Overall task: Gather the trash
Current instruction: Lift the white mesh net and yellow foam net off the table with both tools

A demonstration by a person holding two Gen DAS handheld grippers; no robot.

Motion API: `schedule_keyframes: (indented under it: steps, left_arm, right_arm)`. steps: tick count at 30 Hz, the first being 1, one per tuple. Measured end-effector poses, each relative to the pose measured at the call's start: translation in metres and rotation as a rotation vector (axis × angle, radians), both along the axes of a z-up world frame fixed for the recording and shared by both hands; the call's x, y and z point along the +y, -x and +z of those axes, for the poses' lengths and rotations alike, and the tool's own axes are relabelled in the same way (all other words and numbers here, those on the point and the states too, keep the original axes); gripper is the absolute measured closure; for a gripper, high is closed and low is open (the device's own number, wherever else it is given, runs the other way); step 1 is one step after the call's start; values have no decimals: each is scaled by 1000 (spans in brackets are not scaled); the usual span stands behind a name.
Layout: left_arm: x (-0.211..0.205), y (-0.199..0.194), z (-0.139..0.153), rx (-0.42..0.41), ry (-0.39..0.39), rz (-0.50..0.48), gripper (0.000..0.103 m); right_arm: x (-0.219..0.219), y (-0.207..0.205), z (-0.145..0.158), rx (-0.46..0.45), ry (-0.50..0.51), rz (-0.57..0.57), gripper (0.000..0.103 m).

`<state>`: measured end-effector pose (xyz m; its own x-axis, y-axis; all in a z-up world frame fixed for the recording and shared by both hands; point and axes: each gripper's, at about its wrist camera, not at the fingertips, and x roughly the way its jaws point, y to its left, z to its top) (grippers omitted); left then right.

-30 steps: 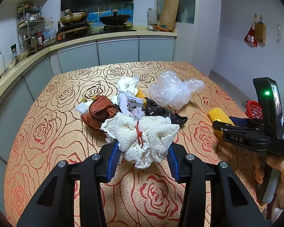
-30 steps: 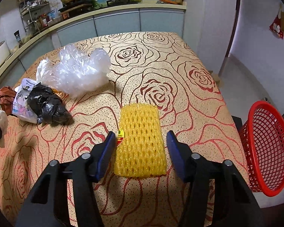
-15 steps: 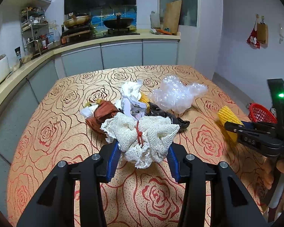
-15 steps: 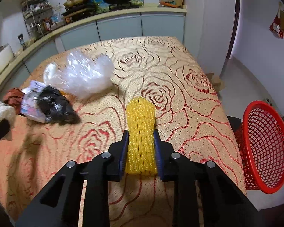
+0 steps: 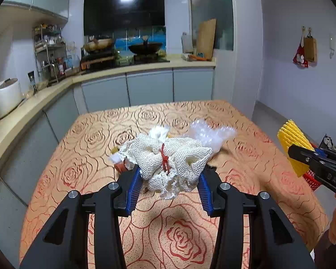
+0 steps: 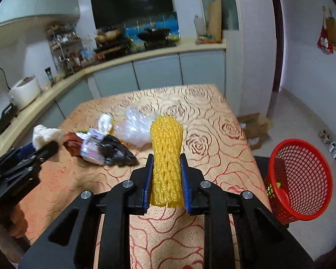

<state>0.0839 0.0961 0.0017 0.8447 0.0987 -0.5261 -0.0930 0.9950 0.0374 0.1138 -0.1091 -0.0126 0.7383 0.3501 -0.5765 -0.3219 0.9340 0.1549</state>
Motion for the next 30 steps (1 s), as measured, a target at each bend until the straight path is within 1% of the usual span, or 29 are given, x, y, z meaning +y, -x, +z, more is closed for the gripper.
schedule_keyframes:
  steps: [3,7,14,22,30]
  left_arm:
    - [-6,7,12,-35,-1,-1,60]
    - [-16,13,29,-75,-16,-8,60]
    - [-37,18,49,-123,-31,-39,60]
    - [-62,13,55,-138,-29,-87,60]
    - [-89,3,52,-133,-24,-153,60]
  right_arm:
    - [-7,14,15,-38,-25,-4,81]
    - [-15,28,31,-84,-36,-13,81]
    - [-34,41,48,-128,-59,-40,81]
    - [-59,48,57,-154,-71,-84,81]
    - [-84,47,55,-146,-71,-150,81]
